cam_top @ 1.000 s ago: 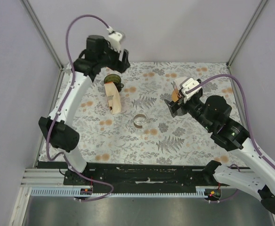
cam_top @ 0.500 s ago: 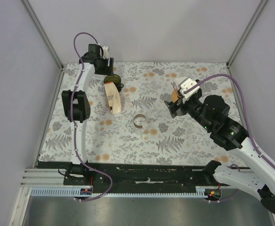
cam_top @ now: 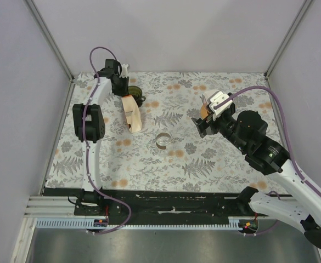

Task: Place the coffee filter in the dripper
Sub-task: Pick up the coffee dripper from the center of the board.

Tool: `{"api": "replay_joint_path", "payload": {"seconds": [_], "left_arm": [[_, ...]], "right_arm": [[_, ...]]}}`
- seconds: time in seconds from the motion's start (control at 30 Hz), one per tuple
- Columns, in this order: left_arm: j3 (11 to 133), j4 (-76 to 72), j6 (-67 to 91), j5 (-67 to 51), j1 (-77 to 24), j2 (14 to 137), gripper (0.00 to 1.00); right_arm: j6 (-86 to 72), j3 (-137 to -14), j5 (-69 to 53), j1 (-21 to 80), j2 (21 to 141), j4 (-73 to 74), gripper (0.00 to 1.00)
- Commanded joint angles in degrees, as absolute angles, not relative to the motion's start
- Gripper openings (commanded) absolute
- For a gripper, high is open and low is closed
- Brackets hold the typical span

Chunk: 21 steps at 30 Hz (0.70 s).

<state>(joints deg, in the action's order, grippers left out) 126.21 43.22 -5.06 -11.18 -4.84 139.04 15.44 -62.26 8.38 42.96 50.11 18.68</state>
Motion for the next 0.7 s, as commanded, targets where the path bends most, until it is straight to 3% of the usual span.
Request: {"api": "replay_joint_path", "payload": {"seconds": [0.0, 0.03, 0.37, 0.6, 0.67], "left_arm": [[126.47, 41.92, -7.21, -11.16, -4.31, 135.27, 0.15], [127.17, 41.75, -6.16, -11.16, -3.87, 134.57, 0.02], [132.98, 39.81, 6.94, -15.63, 1.84, 121.66, 0.02], [125.88, 42.79, 10.63, -29.95, 0.79, 106.63, 0.02], [123.58, 46.82, 8.1, -31.11, -3.84, 103.55, 0.02]], "right_arm": [[14.85, -62.93, 9.23, 42.89, 49.13, 18.19, 0.98], [14.85, -62.84, 9.14, 42.89, 48.96, 18.19, 0.98], [14.76, -64.95, 5.72, 42.89, 50.18, 20.39, 0.98], [15.82, -68.64, -2.26, 42.89, 53.87, 20.04, 0.98], [15.73, -69.78, -5.87, 42.98, 55.27, 18.9, 0.97]]}}
